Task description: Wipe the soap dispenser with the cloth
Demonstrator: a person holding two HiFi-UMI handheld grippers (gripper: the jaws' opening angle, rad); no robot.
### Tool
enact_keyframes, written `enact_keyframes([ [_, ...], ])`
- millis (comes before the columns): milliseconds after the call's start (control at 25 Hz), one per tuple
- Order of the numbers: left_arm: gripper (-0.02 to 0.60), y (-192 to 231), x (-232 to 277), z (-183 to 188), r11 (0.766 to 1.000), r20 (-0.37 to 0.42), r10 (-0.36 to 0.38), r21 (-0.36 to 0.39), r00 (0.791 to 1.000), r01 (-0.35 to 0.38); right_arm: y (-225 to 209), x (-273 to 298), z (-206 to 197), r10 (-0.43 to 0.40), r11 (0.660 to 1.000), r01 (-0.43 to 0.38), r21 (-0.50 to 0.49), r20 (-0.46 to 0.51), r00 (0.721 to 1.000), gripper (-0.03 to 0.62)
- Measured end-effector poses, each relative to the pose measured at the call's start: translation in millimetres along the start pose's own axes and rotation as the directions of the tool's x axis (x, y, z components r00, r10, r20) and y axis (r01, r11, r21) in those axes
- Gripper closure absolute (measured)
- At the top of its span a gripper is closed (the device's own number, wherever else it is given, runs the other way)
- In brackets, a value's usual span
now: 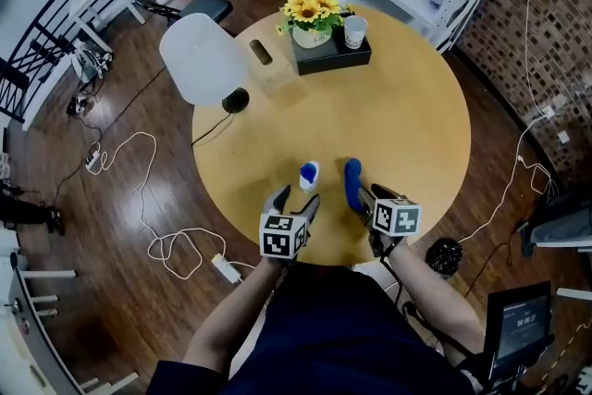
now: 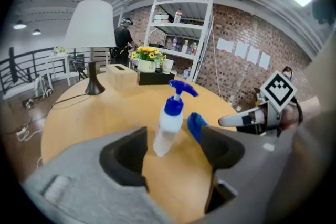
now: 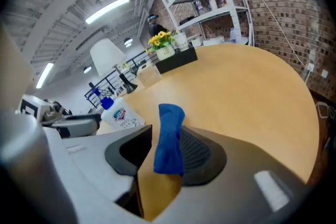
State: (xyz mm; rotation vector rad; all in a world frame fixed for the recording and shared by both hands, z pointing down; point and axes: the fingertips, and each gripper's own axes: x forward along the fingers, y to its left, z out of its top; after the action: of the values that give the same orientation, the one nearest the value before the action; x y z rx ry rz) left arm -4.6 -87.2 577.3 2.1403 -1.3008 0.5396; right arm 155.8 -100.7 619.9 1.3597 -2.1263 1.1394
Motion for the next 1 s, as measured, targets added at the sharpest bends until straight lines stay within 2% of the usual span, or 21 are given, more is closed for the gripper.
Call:
enact_keyframes([
  [120,0.277,-11.5,-50.4,-30.9,0.996,0.015,0.019,-0.089,1.0,-0.017,0.1,-38.6,-8.2,0.067,0.993,-0.077,0.09,0.11,0.992,0.512],
  [200,0.338,-20.3,-82.8,-55.6,0.989,0.002,0.047,-0.14,0.999,-0.046,4.2,-58.8,-23.0,0.118,0.981,-0.136,0.135,0.132,0.984,0.559],
  [280,0.387,-28.5,-109.2,-74.9,0.979,-0.012,0.067,-0.19,0.998,-0.068,8.4,-74.6,-45.5,0.166,0.971,-0.184,0.155,0.126,0.978,0.576],
  [360,0.427,-38.4,-129.4,-83.7,0.975,-0.004,0.06,-0.215,0.998,-0.06,14.0,-93.0,-69.3,0.194,0.963,-0.212,0.164,0.122,0.973,0.577],
  [560,0.465,-64.1,-152.8,-88.9,0.983,0.056,-0.042,-0.176,0.998,0.051,41.0,-139.4,-111.5,0.209,0.947,-0.243,0.212,0.172,0.963,0.581],
  [720,0.473,-78.3,-181.3,-106.0,0.982,0.123,-0.127,-0.125,0.984,0.142,82.9,-167.5,-143.3,0.204,0.948,-0.249,0.197,0.224,0.953,0.583],
  [880,0.486,-86.4,-230.4,-151.5,0.983,0.151,-0.173,-0.031,0.973,0.18,135.3,-196.9,-175.3,0.22,0.949,-0.272,0.161,0.279,0.934,0.584],
  [1000,0.486,-87.4,-266.1,-201.6,0.981,0.132,-0.188,-0.031,0.973,0.194,168.9,-219.1,-210.9,0.222,0.955,-0.265,0.13,0.275,0.935,0.585],
])
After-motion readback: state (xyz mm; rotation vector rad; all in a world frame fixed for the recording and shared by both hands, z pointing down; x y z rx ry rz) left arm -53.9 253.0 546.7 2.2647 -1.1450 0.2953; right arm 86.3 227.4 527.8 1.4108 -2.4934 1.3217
